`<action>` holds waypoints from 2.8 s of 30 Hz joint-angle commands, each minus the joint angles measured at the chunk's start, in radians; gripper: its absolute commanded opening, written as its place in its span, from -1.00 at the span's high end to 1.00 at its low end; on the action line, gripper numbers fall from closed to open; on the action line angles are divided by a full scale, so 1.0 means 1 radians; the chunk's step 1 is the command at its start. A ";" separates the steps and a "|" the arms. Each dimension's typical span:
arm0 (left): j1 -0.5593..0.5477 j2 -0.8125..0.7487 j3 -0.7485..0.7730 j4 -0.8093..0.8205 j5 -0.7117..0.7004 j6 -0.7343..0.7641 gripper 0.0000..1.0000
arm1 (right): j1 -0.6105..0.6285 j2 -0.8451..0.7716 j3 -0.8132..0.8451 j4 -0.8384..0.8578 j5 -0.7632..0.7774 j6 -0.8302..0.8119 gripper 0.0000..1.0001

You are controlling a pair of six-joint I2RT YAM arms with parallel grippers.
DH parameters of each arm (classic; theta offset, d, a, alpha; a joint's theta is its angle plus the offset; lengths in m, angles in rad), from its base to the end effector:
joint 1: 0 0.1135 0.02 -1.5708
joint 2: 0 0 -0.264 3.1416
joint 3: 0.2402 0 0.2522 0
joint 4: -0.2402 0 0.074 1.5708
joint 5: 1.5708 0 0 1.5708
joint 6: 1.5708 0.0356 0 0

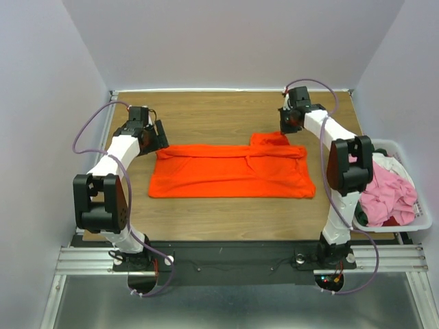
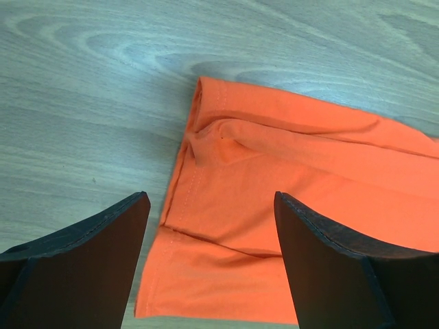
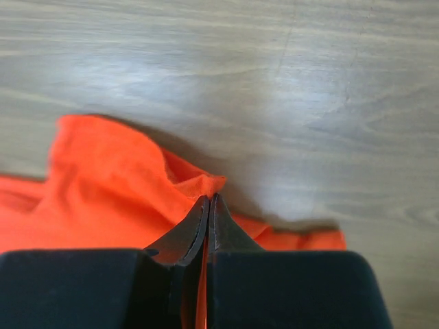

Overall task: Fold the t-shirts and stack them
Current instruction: Fold the tshirt

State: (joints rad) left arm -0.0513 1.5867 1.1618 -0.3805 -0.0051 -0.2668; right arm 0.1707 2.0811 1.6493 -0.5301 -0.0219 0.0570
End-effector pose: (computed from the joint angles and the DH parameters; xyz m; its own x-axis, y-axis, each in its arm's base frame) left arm 0.3476 -0.0177 0.2521 -0.7073 -0.2277 -0.6693 -0.1438 0.9733 -0.1791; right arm 0.4524 0.0788 0.2059 -0.8174 -0.0831 -0.5700 -0.1358 0.9894 0.0505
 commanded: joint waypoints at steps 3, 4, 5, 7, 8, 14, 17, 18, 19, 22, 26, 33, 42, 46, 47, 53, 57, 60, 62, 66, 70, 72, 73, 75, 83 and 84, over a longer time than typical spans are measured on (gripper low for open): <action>-0.005 -0.074 -0.031 0.015 -0.004 -0.008 -0.70 | 0.016 -0.222 -0.149 0.019 -0.036 0.033 0.99; -0.005 -0.079 -0.036 0.014 -0.001 -0.009 -0.70 | 0.016 -0.246 -0.175 0.018 -0.047 0.043 0.99; -0.007 -0.080 -0.039 0.014 -0.001 -0.012 -0.70 | 0.016 -0.286 -0.199 0.018 -0.059 0.050 0.99; -0.005 -0.090 -0.047 0.014 0.001 -0.022 -0.70 | 0.016 -0.331 -0.275 0.018 -0.104 0.073 0.99; -0.005 -0.093 -0.050 0.014 0.001 -0.025 -0.70 | 0.016 -0.348 -0.299 0.018 -0.118 0.084 0.98; -0.007 -0.103 -0.060 0.008 0.001 -0.046 -0.69 | 0.020 -0.502 -0.500 0.012 -0.243 0.132 0.95; -0.007 -0.108 -0.063 0.008 0.001 -0.051 -0.70 | 0.020 -0.584 -0.587 -0.001 -0.289 0.150 0.95; -0.007 -0.110 -0.065 0.009 0.001 -0.051 -0.69 | 0.020 -0.625 -0.609 -0.010 -0.303 0.156 0.94; -0.007 -0.108 -0.065 0.009 0.001 -0.052 -0.69 | 0.021 -0.642 -0.640 -0.017 -0.306 0.170 0.94; -0.007 -0.108 -0.067 0.008 0.001 -0.055 -0.69 | 0.020 -0.702 -0.684 -0.039 -0.326 0.187 0.93; -0.007 -0.103 -0.071 0.012 0.033 -0.063 -0.69 | 0.020 -0.737 -0.753 -0.054 -0.339 0.208 0.82; -0.007 -0.100 -0.091 0.015 0.034 -0.069 -0.70 | 0.020 -0.737 -0.836 -0.076 -0.352 0.253 0.38; -0.007 -0.103 -0.102 0.034 0.013 -0.095 -0.70 | 0.024 -0.811 -0.713 -0.120 -0.306 0.212 -0.26; -0.007 -0.085 -0.079 0.037 -0.018 -0.103 -0.69 | 0.046 -0.666 -0.554 -0.108 -0.305 0.159 -0.28; -0.007 -0.085 -0.076 0.037 -0.016 -0.101 -0.70 | 0.056 -0.665 -0.527 -0.100 -0.299 0.143 -0.28; -0.005 -0.094 -0.079 0.038 -0.009 -0.100 -0.69 | 0.099 -0.397 -0.327 -0.076 -0.289 0.021 -0.29; -0.005 -0.099 -0.085 0.034 -0.009 -0.091 -0.69 | 0.105 -0.279 -0.275 -0.051 -0.311 -0.009 -0.29; -0.005 -0.097 -0.091 0.034 -0.009 -0.083 -0.69 | 0.108 -0.231 -0.263 -0.025 -0.332 -0.014 -0.29; -0.007 -0.096 -0.093 0.034 -0.009 -0.080 -0.69 | 0.113 -0.213 -0.263 -0.010 -0.337 -0.022 -0.29; -0.005 -0.093 -0.096 0.038 -0.010 -0.077 -0.69 | 0.122 -0.173 -0.267 0.024 -0.355 -0.046 -0.29; -0.007 -0.088 -0.096 0.042 -0.009 -0.077 -0.69 | 0.139 -0.147 -0.269 0.047 -0.377 -0.048 -0.30; -0.007 -0.085 -0.096 0.043 -0.007 -0.075 -0.69 | 0.151 -0.138 -0.267 0.050 -0.397 -0.075 -0.30; -0.007 -0.085 -0.097 0.042 -0.004 -0.074 -0.68 | 0.157 -0.139 -0.269 0.050 -0.394 -0.078 -0.30; -0.007 -0.085 -0.097 0.043 -0.006 -0.074 -0.68 | 0.168 -0.144 -0.278 0.050 -0.391 -0.082 -0.29; -0.005 -0.082 -0.103 0.051 0.001 -0.074 -0.68 | 0.208 -0.228 -0.347 0.048 -0.363 -0.065 -0.06; -0.007 -0.080 -0.103 0.049 0.001 -0.075 -0.68 | 0.211 -0.239 -0.367 0.050 -0.360 -0.063 -0.05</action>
State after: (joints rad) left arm -0.0532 1.5223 1.0660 -0.3519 -0.0010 -0.3500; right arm 0.3653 1.9270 1.3209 -0.5091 -0.3855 -0.0032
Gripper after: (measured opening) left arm 0.846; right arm 0.534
